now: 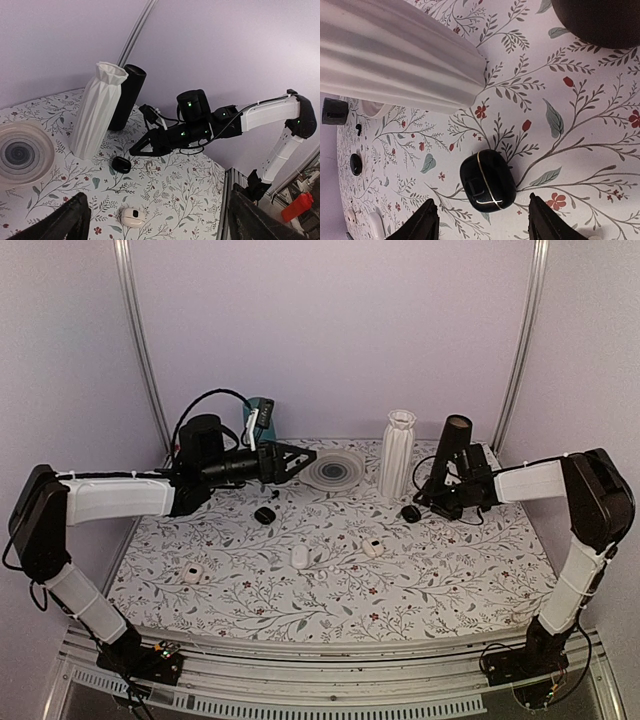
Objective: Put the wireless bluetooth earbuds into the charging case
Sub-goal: Place the charging case with the earbuds at the center of the board, then adjust the charging case at the center of the board.
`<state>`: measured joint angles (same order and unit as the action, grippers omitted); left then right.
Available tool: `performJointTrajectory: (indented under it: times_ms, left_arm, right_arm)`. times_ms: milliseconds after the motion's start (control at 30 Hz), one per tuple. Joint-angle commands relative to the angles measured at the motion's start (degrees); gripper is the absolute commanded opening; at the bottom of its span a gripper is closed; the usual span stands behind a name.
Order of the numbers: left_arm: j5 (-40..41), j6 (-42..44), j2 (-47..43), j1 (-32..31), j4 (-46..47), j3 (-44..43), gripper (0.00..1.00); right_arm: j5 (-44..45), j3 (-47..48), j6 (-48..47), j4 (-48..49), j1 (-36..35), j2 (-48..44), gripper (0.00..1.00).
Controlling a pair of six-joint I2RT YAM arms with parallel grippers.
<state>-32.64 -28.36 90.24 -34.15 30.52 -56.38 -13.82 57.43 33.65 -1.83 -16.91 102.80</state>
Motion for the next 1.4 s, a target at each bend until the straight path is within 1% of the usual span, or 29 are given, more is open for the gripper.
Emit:
performJointTrajectory:
  times_ms: [0,200,333,567,700,800,900,1133,1367]
  left_arm:
    - [-0.7,-0.5,1.0,0.5,0.7,-1.4,0.96]
    - [-0.3,-1.4,1.4,0.5,2.2,-0.9,0.96]
    - [-0.3,-1.7,1.6,0.5,2.6,-0.8,0.96]
    - [0.5,-2.0,1.6,0.5,3.1,-0.5,0.96]
    - [0.7,-2.3,1.5,0.5,3.4,-0.4,0.96]
    - [1.0,-2.3,1.3,0.5,3.5,-0.2,0.95]
    - [1.3,-2.2,1.1,0.5,3.8,0.4,0.95]
    - [1.4,-2.3,0.6,0.5,4.0,0.9,0.95]
    - [1.6,-2.1,0.1,0.6,4.1,1.3,0.95]
  right_arm:
    - [2.1,-2.6,-1.5,-1.3,-1.0,-4.8,0.62]
    - [4.7,-3.1,-2.9,-3.2,-6.9,-7.1,0.62]
    - [6.3,-2.5,-3.9,-4.4,-11.4,-7.3,0.62]
    - [8.3,-1.3,-5.3,-5.8,-17.4,-6.2,0.63]
    - [7.4,0.6,-7.3,-7.8,-18.7,-4.0,0.64]
    - [5.3,0.4,-7.3,-6.9,-19.2,-3.5,0.66]
    - [2.7,0.5,-6.6,-6.1,-19.8,-2.3,0.68]
    - [0.8,1.1,-4.4,-5.1,-21.0,0.4,0.75]
    - [0.6,2.1,-2.7,-6.2,-23.5,1.9,0.77]
